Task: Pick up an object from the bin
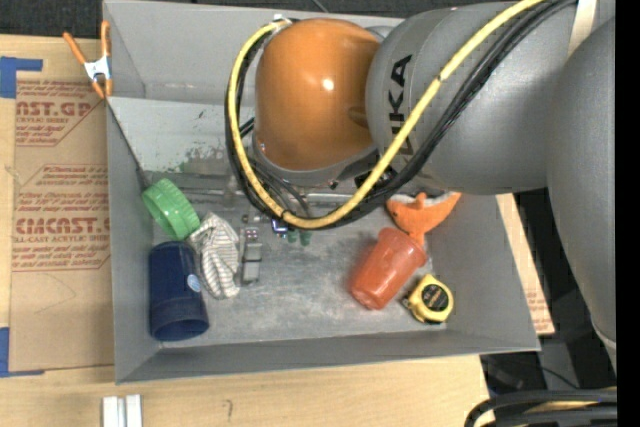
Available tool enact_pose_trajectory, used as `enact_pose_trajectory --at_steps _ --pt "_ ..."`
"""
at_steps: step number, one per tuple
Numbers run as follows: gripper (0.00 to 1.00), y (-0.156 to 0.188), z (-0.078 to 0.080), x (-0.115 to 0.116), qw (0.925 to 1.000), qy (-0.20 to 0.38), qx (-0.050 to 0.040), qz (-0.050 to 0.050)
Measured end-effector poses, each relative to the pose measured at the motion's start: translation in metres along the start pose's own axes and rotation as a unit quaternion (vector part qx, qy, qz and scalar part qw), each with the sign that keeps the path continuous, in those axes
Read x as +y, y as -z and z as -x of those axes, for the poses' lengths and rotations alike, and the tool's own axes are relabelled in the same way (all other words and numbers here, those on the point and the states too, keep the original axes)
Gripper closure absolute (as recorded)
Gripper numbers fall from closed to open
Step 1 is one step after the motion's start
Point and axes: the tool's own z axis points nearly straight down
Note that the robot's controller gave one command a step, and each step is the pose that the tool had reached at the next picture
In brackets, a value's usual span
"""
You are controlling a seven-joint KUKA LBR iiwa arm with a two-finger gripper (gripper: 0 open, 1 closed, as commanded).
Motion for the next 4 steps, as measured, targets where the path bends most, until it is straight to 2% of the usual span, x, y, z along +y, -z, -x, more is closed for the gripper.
enact_pose_trajectory --at_steps 1,2,3,4 --pt "0.00 0.005 0.001 -0.001 1.0000 -0.001 -0.0037 0.001" --pt "0.00 -0.050 0.002 -0.007 0.9997 -0.023 -0.0065 0.002" --pt "0.00 -0.110 0.005 -0.005 0.9981 -0.061 -0.0055 0.002" --pt "1.00 -0.155 0.010 -0.006 0.9948 -0.101 -0.0062 0.002"
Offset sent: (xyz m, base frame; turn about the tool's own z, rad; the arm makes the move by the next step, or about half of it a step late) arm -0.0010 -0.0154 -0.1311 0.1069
